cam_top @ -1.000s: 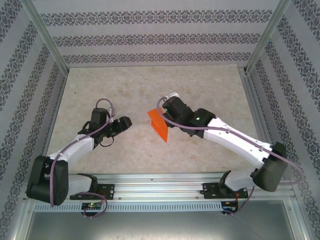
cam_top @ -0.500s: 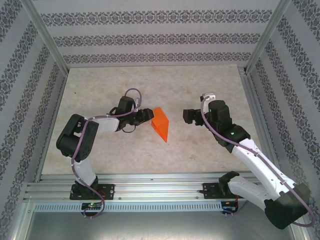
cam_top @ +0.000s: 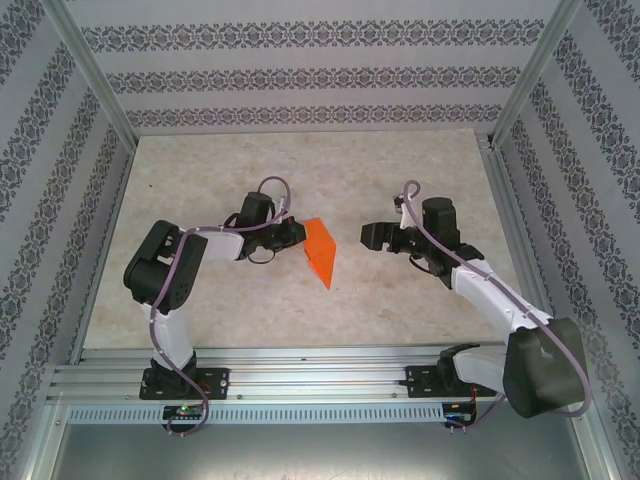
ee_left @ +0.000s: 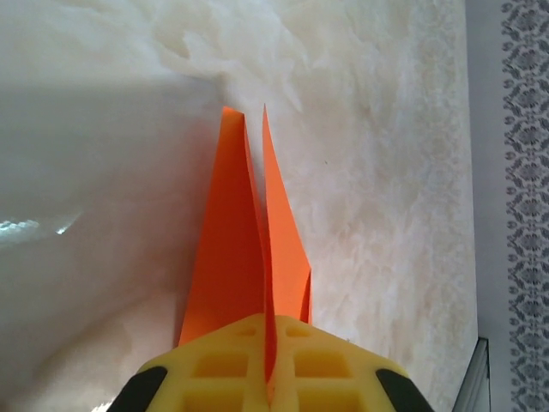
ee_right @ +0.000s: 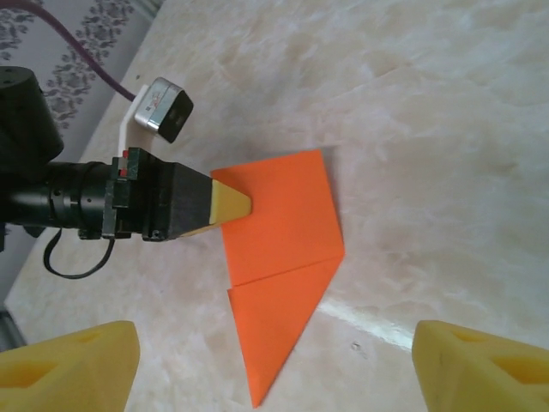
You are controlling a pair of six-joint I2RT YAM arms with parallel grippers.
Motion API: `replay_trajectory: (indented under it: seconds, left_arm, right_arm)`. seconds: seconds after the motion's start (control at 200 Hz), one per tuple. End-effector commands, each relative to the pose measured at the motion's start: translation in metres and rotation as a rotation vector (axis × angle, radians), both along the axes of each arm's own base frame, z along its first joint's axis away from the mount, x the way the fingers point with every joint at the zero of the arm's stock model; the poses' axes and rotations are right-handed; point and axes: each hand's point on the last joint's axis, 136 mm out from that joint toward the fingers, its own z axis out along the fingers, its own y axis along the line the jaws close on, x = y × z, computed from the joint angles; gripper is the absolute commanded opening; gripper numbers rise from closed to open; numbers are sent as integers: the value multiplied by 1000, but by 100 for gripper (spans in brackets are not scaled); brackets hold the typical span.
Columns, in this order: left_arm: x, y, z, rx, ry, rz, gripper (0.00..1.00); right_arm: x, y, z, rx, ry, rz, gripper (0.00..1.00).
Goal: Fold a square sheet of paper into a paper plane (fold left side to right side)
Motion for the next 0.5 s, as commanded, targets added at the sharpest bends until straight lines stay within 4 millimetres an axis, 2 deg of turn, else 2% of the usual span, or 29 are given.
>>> replay_trajectory:
  seconds: [0.0,0.115,0.305,0.495]
  left_arm:
    - [-8,-1,35,-70,-125,-88,2]
    - [-24,2,51,-112,-164,-144,0]
    - [-43,7,69,-141,-212,-203,0]
    - [-53,6,75,-171,-223,-243,0]
  right_arm:
    - [4,22,12,118,-29,118,76]
    - [13,33,-1,146,27,170,66]
    - [23,52,-17,240,87,251,58]
    - [23,80,-30,291,118,317,59]
